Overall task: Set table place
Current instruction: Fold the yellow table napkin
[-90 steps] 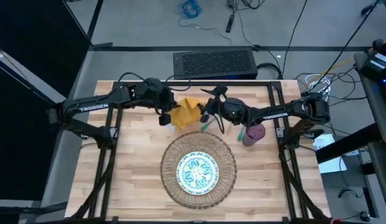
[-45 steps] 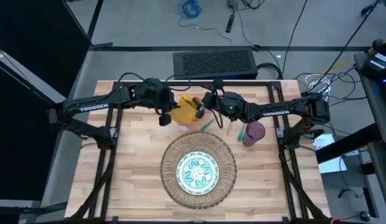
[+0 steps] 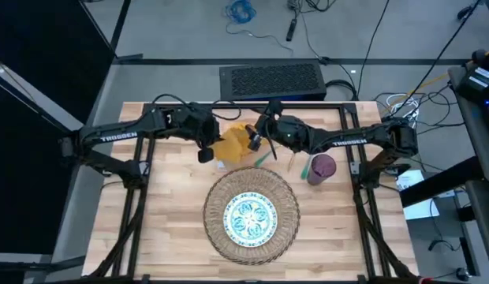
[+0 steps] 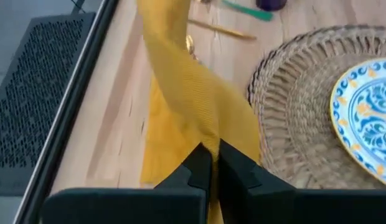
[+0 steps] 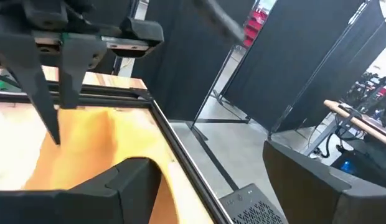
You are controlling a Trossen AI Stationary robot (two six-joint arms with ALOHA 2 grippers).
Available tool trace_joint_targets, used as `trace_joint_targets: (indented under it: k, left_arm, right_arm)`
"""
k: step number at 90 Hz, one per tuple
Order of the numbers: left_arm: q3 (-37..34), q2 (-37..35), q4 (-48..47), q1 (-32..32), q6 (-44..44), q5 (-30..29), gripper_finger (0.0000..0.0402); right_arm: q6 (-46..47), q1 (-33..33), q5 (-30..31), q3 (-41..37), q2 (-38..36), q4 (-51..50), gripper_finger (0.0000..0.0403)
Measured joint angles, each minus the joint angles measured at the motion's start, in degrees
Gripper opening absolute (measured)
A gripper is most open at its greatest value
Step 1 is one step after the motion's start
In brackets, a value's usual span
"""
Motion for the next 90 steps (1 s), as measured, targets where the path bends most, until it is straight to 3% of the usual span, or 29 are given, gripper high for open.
trace_joint_targets:
  k: [52,90]
  left_arm:
    - [0.0,0.0,-1.6,0.0,-1.0,-2.8,0.0]
    - [0.0,-1.0,-2.2,0.0,-1.0,-6.0,0.0]
  right_arm:
    - [8.6,-0.4,-7.4,0.0,0.0,3.1,0.026]
    - [10.5,-0.3,-7.6,0.0,0.0,3.4,0.026]
